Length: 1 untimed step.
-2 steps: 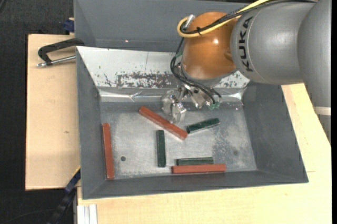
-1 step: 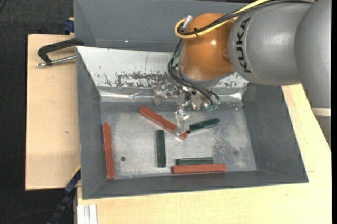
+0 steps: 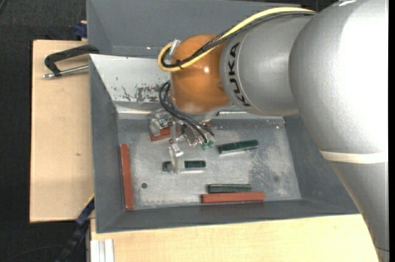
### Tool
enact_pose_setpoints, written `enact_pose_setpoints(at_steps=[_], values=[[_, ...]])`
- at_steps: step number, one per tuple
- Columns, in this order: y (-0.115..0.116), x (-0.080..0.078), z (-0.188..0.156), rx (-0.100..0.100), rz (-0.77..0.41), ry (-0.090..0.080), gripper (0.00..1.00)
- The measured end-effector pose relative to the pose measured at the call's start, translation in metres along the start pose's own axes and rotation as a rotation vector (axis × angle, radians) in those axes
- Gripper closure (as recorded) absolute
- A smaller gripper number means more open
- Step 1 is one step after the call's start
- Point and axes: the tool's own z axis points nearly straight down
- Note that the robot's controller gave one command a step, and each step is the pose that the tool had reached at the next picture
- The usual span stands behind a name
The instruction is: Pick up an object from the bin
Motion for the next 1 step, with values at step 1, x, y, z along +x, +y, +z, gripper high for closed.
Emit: enact_pose_setpoints(at_steps=[1], values=[[-0.004, -0.0016, -0.0041, 0.002, 0.005, -0.004, 1.0]])
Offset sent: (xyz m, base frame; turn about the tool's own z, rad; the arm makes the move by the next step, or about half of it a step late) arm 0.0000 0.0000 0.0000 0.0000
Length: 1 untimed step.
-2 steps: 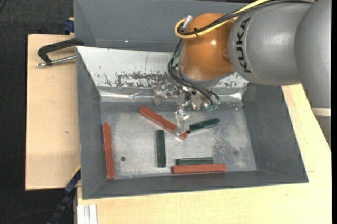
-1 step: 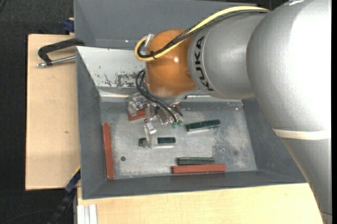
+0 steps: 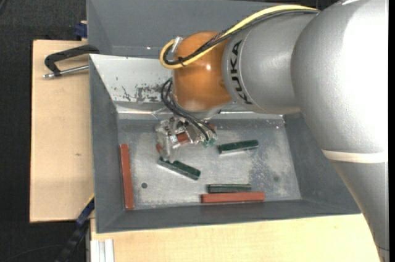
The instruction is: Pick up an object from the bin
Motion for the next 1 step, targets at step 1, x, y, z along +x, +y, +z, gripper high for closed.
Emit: enact_pose_setpoints(at_steps=[1], values=[[-0.0297, -0.0075, -0.1074, 0.004, -0.019, -0.01, 1.0]])
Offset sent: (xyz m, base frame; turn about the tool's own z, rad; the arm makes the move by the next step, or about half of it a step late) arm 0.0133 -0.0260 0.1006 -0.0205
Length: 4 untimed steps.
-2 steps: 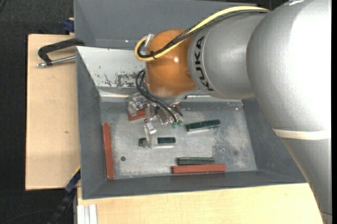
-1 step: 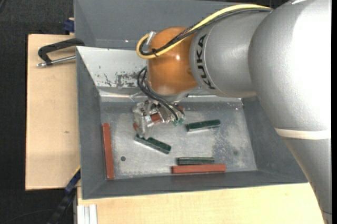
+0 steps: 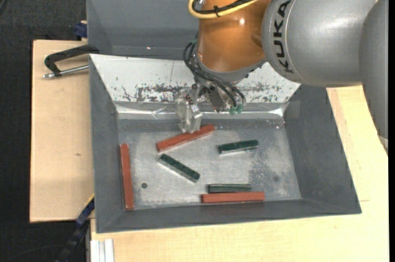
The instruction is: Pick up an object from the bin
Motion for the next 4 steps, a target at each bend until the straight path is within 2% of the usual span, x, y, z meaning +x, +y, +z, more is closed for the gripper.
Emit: enact_pose_setpoints(at_steps=[1, 2, 3, 4], values=[[0.002, 0.002, 0.005, -0.003, -0.001, 0.009, 0.0], [-0.016, 0.032, 0.116, -0.006, -0.273, 0.019, 0.0], [-0.016, 0.03, 0.113, -0.005, -0.273, 0.013, 1.0], [-0.007, 0.064, 0.113, -0.006, -0.245, 0.016, 1.0]])
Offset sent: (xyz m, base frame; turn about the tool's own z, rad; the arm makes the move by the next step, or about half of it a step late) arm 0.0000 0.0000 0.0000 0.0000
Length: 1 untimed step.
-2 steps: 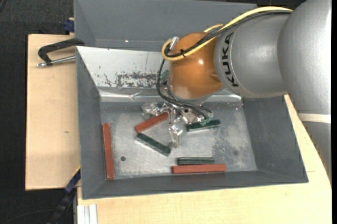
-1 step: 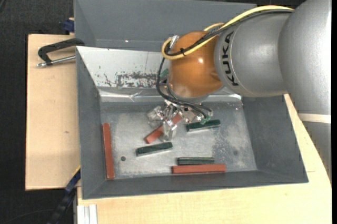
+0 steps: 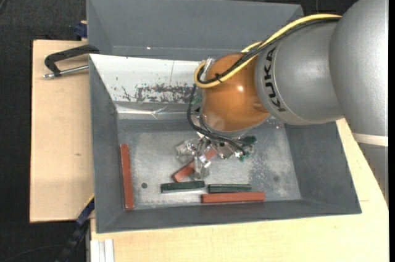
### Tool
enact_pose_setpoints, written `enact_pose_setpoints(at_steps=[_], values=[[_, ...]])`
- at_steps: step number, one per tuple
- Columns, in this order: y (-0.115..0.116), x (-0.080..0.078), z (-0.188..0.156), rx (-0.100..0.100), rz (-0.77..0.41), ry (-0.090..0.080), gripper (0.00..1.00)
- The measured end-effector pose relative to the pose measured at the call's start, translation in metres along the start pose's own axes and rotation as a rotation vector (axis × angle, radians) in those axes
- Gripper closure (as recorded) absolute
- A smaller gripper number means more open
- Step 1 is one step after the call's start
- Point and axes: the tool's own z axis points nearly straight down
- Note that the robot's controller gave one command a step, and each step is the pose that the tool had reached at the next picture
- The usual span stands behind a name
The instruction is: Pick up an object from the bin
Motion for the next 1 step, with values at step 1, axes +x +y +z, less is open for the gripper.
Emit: enact_pose_setpoints(at_steps=[1], values=[[-0.0311, 0.0036, -0.2003, 0.009, -0.008, -0.015, 1.0]])
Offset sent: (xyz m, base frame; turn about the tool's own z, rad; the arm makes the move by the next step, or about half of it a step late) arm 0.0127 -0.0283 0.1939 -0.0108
